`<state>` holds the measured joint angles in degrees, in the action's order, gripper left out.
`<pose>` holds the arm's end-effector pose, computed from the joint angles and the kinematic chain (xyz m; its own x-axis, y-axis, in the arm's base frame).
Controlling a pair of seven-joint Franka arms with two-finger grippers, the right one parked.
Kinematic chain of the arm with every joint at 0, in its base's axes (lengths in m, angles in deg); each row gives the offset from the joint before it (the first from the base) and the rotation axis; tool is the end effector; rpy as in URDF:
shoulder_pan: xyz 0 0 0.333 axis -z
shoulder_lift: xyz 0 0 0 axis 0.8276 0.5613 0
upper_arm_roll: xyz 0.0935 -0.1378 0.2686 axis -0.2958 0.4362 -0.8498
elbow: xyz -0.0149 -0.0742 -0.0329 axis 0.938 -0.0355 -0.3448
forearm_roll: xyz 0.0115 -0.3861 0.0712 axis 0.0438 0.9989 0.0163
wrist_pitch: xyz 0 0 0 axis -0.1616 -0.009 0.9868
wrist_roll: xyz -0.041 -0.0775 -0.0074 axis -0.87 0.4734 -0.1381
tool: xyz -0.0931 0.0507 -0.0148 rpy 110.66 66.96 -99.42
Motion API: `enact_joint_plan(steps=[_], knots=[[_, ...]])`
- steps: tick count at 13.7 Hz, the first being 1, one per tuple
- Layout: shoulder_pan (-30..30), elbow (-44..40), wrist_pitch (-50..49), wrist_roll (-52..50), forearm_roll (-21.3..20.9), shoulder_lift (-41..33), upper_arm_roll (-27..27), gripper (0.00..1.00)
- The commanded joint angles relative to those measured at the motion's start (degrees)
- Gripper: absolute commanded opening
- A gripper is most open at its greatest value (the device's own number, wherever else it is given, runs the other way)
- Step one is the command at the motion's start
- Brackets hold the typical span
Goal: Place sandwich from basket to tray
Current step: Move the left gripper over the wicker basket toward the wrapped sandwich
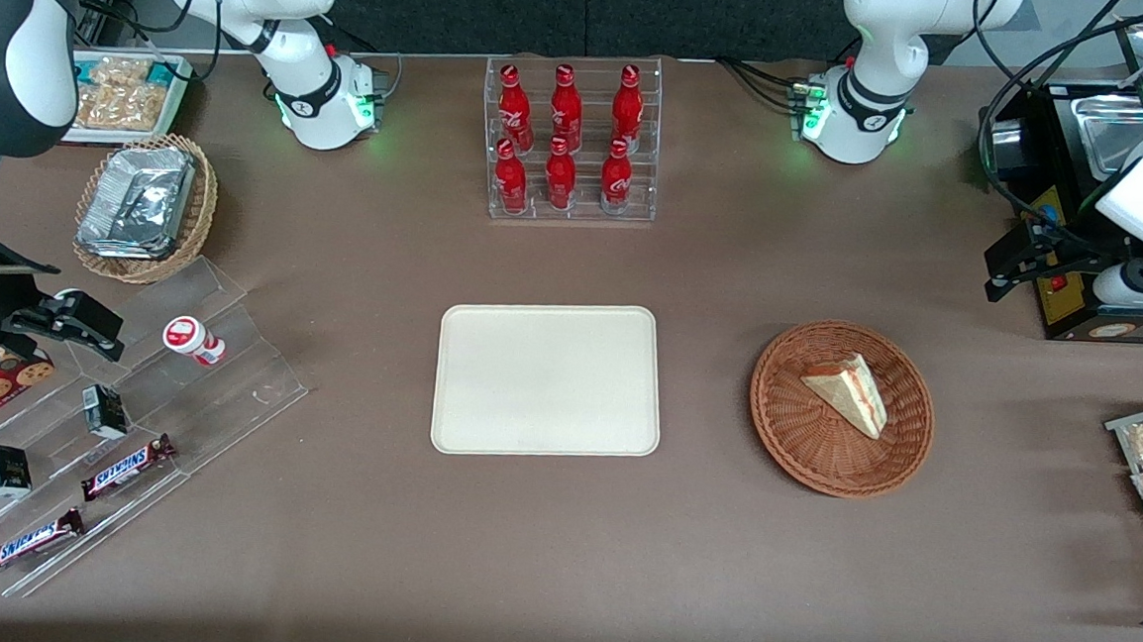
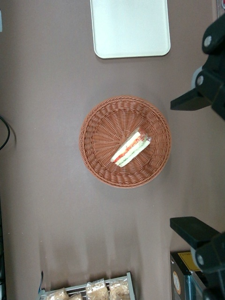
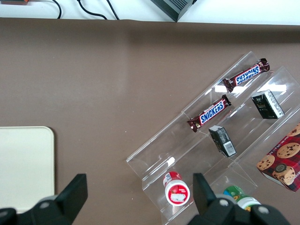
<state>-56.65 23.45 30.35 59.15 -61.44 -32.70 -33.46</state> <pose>0.5548 -0.0633 0.6466 0.9930 -0.0415 0.1106 -0.0407 -0.9991 -0.0091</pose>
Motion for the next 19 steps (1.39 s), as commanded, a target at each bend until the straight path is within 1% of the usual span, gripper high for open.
enact_joint_plan(steps=[1,5,6,7,9,10,13,16,19], knots=[[-0.52,0.06,-1.47,0.82,-0.97,-0.42,0.52,1.00],[-0.52,-0.55,-1.48,-0.14,-0.88,1.06,0.43,1.00],[-0.61,-0.29,-1.48,-1.88,-0.89,1.85,0.34,1.00],[-0.61,0.06,-1.65,-6.68,-0.62,2.64,0.26,1.00],[-0.35,0.07,-1.30,-22.11,-0.97,7.02,0.52,1.00],[0.01,0.15,-0.87,-26.81,-1.06,9.05,0.52,1.00],[0.18,3.04,1.93,-28.26,-1.50,13.01,0.69,1.00],[0.18,12.16,11.06,-28.52,-0.71,12.76,0.69,1.00],[0.01,18.33,17.05,-28.79,-0.10,12.85,0.69,1.00]])
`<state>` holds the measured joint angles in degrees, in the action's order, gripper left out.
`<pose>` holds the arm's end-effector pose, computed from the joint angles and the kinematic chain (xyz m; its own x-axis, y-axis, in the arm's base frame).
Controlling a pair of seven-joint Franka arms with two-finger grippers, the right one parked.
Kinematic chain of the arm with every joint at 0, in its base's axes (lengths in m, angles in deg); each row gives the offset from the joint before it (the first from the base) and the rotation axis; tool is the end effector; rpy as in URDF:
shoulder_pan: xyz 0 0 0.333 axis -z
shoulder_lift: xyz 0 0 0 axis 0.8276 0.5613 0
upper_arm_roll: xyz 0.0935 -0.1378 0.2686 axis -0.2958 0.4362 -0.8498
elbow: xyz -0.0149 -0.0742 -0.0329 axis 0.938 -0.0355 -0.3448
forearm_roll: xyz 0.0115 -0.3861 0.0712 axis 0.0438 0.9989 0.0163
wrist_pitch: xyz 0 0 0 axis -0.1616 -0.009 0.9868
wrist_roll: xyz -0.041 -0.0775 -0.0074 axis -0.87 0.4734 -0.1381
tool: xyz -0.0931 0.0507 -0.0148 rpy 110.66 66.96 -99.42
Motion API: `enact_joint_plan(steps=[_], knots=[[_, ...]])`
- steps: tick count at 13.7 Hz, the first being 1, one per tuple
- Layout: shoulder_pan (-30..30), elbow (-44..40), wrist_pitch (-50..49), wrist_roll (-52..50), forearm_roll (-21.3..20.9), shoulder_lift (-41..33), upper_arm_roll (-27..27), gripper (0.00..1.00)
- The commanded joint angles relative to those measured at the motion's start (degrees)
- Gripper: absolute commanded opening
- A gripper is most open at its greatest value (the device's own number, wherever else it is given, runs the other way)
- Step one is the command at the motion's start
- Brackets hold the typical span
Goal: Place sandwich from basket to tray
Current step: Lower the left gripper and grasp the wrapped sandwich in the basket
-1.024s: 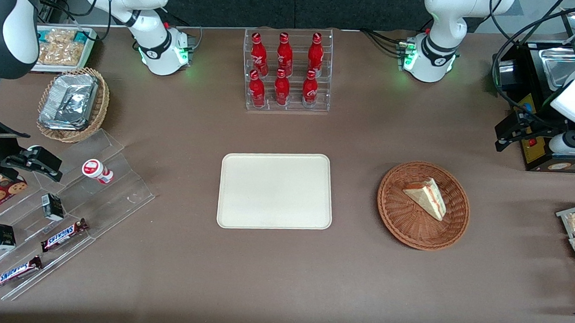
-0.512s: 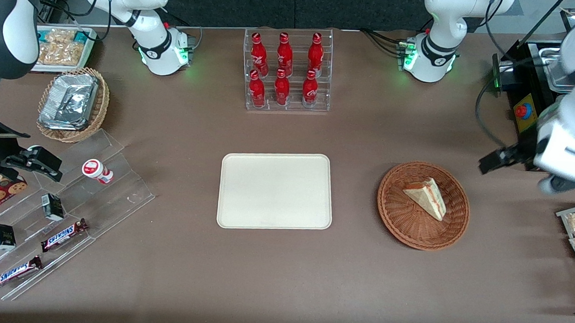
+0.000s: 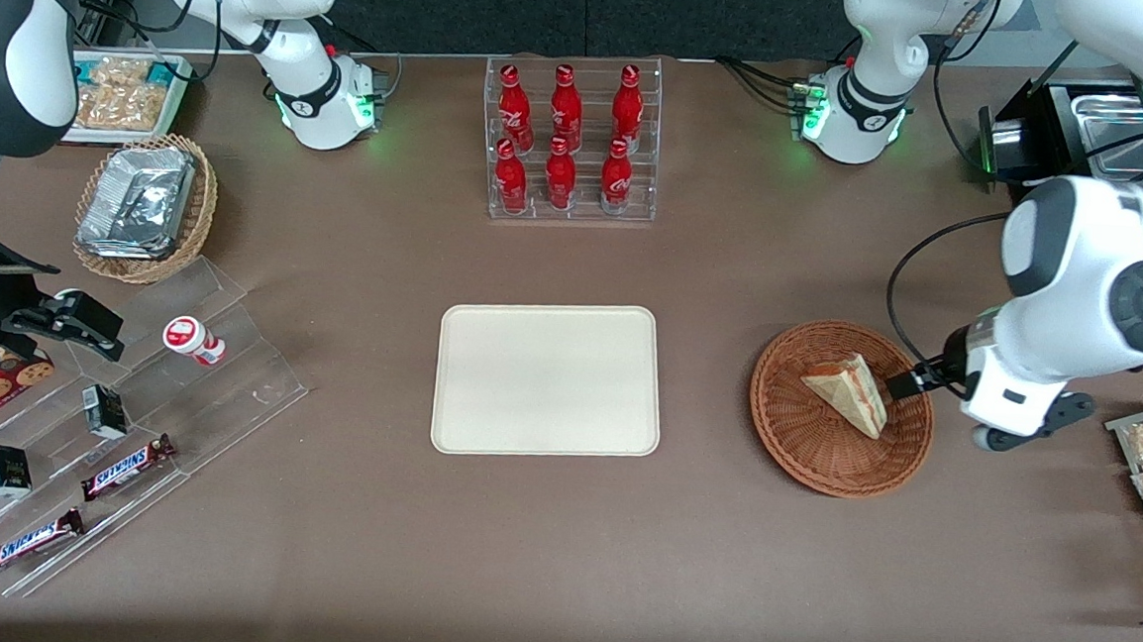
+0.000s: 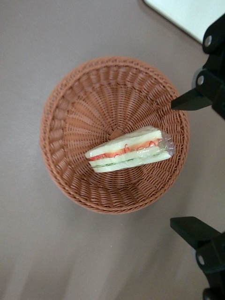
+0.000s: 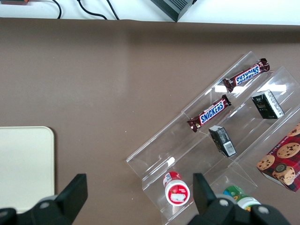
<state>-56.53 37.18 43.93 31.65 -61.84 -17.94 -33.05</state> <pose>0.6025 -0.0690 0.4021 0.9021 0.4109 -0.1319 0.4054 -0.9117 -0.0668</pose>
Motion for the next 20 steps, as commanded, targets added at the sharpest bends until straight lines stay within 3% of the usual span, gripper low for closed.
enact_joint_plan(steps=[1,8,14,16,18,20], knots=[[-0.12,6.79,6.45,-2.67,1.44,-1.83,0.28,1.00],[-0.47,21.47,28.59,-7.68,2.06,-0.08,0.28,1.00],[-0.12,21.66,36.00,-10.77,2.06,6.78,0.28,0.98],[-0.12,21.49,36.19,-11.82,2.06,7.23,0.28,0.49],[0.06,21.05,36.01,-15.41,1.98,6.88,0.28,0.15],[0.15,19.30,35.14,-17.19,1.89,6.26,0.54,0.11]])
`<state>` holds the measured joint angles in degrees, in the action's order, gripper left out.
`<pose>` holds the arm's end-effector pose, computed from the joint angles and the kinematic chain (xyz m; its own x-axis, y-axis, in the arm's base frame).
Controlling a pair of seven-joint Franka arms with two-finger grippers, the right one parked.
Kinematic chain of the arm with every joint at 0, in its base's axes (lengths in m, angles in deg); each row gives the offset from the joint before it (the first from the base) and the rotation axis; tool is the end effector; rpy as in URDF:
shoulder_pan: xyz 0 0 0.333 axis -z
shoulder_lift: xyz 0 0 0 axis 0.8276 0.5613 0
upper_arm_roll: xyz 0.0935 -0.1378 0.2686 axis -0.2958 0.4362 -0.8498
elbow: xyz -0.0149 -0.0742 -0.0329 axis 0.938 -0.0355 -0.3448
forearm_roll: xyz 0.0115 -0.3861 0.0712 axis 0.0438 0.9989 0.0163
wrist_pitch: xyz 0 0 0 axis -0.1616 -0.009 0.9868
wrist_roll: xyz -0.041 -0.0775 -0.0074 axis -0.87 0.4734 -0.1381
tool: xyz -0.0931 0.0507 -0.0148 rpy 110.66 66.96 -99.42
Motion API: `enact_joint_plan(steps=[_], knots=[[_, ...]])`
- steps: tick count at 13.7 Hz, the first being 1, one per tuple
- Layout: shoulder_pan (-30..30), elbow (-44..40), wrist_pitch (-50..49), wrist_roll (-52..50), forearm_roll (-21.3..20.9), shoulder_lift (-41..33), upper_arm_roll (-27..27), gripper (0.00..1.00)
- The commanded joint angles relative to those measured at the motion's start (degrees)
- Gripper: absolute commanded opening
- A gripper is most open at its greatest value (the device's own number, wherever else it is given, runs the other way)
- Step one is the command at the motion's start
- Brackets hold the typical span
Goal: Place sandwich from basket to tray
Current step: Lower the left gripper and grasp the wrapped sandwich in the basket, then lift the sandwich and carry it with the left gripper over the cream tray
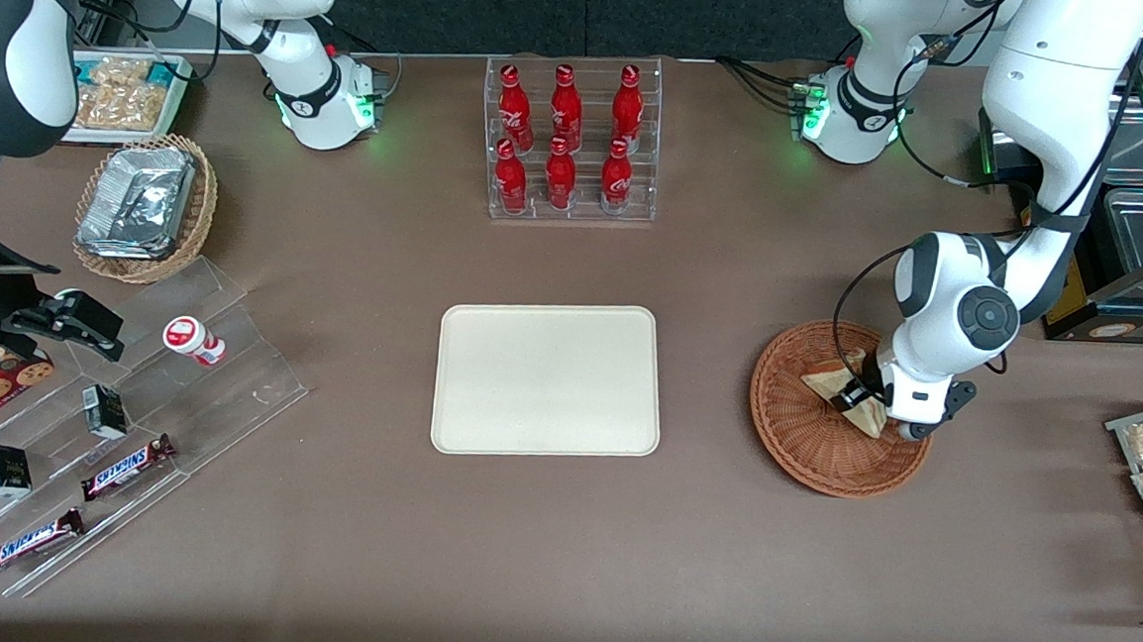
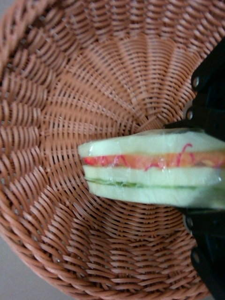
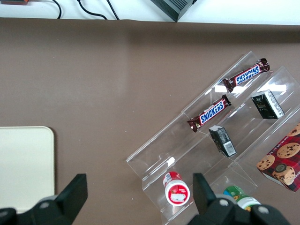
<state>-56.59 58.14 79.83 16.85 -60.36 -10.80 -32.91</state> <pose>0.5604 -0.0711 0.2249 0.7654 0.6420 -0.0451 0.6434 -0.7651 0.0275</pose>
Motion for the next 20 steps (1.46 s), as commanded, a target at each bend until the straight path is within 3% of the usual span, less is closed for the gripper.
enact_joint_plan(steps=[1,5,7,9,14,20], knots=[[0.29,-3.15,-3.29,-2.31,0.41,-2.10,0.50,0.11],[0.82,-22.53,-30.22,-2.22,0.41,-2.11,4.44,0.10],[1.96,-29.67,-37.56,-2.05,0.50,-2.02,6.29,0.10],[4.94,-32.25,-38.47,-2.22,0.50,-2.02,7.26,0.11],[20.21,-40.33,-38.21,-4.41,-0.11,3.59,7.26,0.12],[32.28,-55.78,-37.68,-3.89,-3.37,20.36,7.00,0.12]])
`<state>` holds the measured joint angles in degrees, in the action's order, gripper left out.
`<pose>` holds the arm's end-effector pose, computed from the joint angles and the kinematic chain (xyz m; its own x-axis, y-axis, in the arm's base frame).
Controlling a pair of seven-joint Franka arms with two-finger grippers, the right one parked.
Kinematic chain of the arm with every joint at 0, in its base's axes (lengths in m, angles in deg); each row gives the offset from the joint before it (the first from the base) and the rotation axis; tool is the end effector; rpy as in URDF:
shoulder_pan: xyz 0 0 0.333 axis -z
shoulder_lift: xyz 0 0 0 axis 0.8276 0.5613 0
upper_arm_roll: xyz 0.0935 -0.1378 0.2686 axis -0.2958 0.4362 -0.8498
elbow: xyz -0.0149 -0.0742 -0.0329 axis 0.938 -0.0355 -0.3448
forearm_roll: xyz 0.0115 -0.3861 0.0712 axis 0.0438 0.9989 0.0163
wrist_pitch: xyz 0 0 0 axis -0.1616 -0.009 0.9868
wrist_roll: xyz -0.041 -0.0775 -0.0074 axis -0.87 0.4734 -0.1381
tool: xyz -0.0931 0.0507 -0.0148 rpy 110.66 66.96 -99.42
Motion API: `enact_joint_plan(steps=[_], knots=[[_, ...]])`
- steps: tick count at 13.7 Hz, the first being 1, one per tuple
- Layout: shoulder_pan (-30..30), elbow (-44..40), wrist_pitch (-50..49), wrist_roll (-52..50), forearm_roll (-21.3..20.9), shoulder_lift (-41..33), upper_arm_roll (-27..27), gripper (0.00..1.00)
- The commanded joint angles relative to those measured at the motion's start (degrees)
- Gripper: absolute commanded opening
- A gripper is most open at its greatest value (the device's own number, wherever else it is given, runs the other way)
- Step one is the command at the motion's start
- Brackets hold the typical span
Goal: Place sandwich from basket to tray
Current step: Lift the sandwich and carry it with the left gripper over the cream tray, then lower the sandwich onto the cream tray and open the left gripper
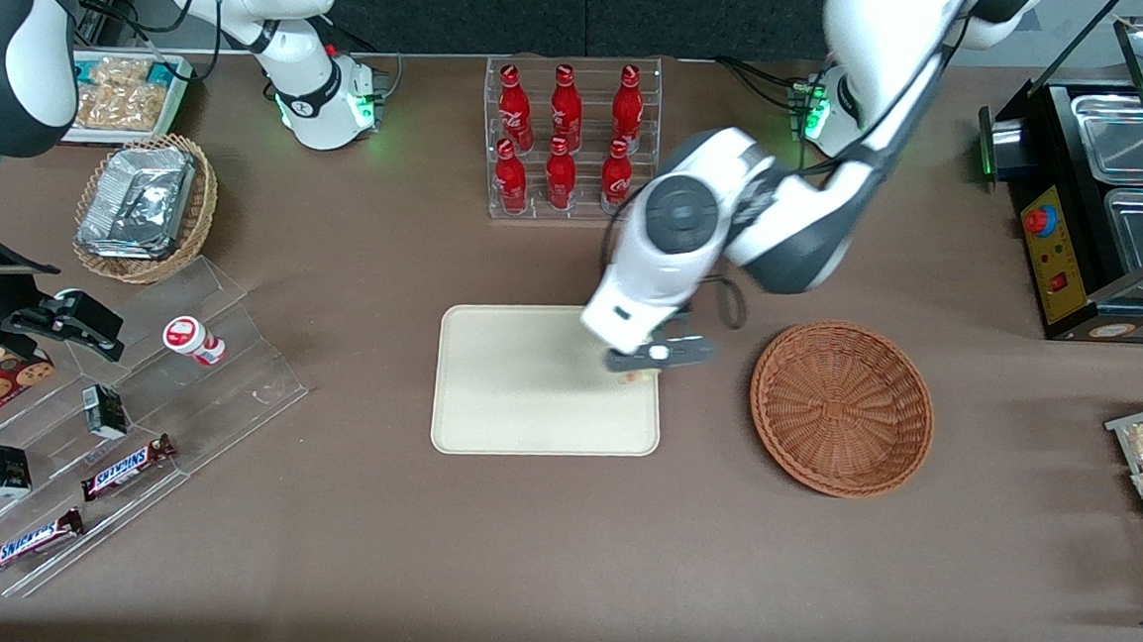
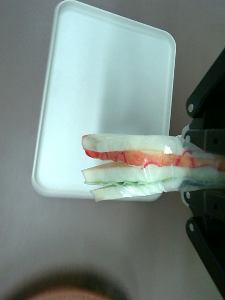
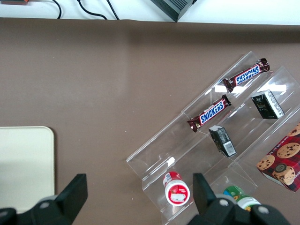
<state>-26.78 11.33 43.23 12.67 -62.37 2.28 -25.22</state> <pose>0.5360 -0.4708 0.3850 0.9835 0.1326 -0.1228 0.1387 -0.9894 0.0422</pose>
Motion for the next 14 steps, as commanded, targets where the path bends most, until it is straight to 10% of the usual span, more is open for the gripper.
enact_joint_plan(steps=[1,14], knots=[[4.04,-11.69,-1.08,0.29,-1.36,10.10,-0.78,0.12],[8.63,-14.44,14.73,8.38,-5.75,24.00,-1.13,0.18]])
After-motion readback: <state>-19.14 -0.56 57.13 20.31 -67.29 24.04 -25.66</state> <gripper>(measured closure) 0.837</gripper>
